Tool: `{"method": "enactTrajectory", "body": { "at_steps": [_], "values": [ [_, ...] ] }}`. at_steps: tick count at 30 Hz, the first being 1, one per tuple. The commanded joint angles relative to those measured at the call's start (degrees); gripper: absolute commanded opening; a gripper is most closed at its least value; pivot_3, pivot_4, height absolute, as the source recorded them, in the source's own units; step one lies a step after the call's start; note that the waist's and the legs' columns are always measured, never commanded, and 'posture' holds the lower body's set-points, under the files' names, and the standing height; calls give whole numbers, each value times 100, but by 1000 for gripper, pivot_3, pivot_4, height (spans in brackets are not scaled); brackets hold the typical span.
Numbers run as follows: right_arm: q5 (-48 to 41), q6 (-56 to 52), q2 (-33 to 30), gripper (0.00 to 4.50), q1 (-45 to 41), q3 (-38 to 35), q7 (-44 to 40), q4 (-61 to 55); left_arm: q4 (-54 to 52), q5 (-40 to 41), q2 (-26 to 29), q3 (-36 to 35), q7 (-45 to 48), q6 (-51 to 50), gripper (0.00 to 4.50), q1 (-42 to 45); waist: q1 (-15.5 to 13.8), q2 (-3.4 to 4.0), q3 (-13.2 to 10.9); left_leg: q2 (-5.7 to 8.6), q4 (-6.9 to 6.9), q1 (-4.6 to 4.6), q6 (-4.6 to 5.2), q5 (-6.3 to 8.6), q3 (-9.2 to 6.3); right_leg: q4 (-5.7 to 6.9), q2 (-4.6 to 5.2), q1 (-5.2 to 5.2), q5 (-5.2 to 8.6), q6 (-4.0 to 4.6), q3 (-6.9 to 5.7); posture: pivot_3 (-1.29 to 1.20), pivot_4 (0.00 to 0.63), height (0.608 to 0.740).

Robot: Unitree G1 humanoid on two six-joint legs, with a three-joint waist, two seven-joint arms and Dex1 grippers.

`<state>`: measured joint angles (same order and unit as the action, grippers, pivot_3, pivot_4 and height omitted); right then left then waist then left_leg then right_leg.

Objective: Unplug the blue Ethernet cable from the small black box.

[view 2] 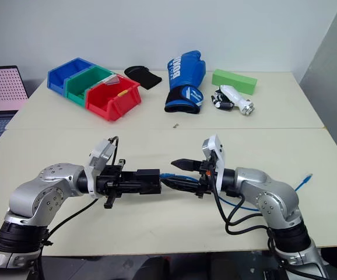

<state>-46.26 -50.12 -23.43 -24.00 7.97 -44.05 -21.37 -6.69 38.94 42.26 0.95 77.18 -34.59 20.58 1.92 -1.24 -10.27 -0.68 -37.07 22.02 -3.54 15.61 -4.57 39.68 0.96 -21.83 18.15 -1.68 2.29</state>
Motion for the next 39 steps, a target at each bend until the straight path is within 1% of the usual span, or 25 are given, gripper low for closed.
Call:
{"method": "enactTrajectory", "body": {
  "at_steps": [1, 12, 14, 16, 17, 24, 26, 29, 30, 39],
  "values": [
    [5, -5, 16, 3585, -133, 13, 35, -146, -11, -49, 10, 12, 133, 143, 769, 126, 3, 0, 0, 0, 0, 0, 0, 0, 0, 0, 0, 0, 0, 0, 1, 0, 150, 740],
    [94, -43, 67, 3585, -148, 234, 135, -221, -86, -47, -49, 13, 94, 104, 769, 99, 2, 0, 0, -2, 0, 0, 0, 0, -1, 1, 0, 0, 0, 0, 0, 0, 150, 740],
    [130, -36, 67, 3238, -152, 290, 151, -210, -94, -43, -58, 12, 82, 93, 769, 100, 2, 0, 0, -2, 0, 0, 0, 0, -1, 1, 0, 0, 0, 0, 0, 0, 150, 740],
    [171, -23, 58, 3026, -154, 326, 147, -212, -108, -38, -69, 10, 70, 78, 769, 100, 2, 0, 0, -2, 0, 0, 0, 0, -1, 1, 0, 0, 0, 0, 0, 0, 150, 740],
    [176, -25, 66, 2741, -154, 328, 149, -214, -120, -33, -72, 13, 67, 68, 769, 100, 2, 0, 0, -2, 0, 0, 0, 0, -1, 1, 0, 0, 0, 0, 1, 0, 150, 740],
    [-20, -148, 71, 1221, -142, 212, 48, -233, -167, -50, -48, 18, 95, 61, 769, 50, 2, 0, 0, -2, 0, 0, 0, 0, -1, 1, 0, 0, 0, 0, 0, 0, 150, 740],
    [-79, -188, 28, 700, -136, 190, -28, -250, -158, -68, -24, 19, 121, 80, 769, 31, 2, 0, 0, -2, 0, 0, 0, 0, -1, 1, 0, 0, 0, 0, 0, 0, 150, 740],
    [-188, -252, -22, 102, -137, 155, -104, -270, -166, -77, -6, 19, 141, 84, 769, 12, 1, 0, 0, -2, -1, 0, 0, 0, -1, 1, 1, 0, 0, 0, 0, 0, 150, 740],
    [-213, -263, -36, 50, -141, 151, -126, -273, -173, -75, -3, 17, 143, 81, 769, 4, 1, 0, 0, -2, -1, 0, 0, 0, -1, 1, 1, 0, 0, 0, 0, 0, 150, 740],
    [-432, -457, -44, 46, -198, 74, -211, -213, -213, -104, 51, 3, 227, 98, 769, -84, 1, 0, 0, -2, -1, 0, 0, 0, -1, 1, 1, 0, 0, 0, 0, 0, 150, 740]
  ]
}}
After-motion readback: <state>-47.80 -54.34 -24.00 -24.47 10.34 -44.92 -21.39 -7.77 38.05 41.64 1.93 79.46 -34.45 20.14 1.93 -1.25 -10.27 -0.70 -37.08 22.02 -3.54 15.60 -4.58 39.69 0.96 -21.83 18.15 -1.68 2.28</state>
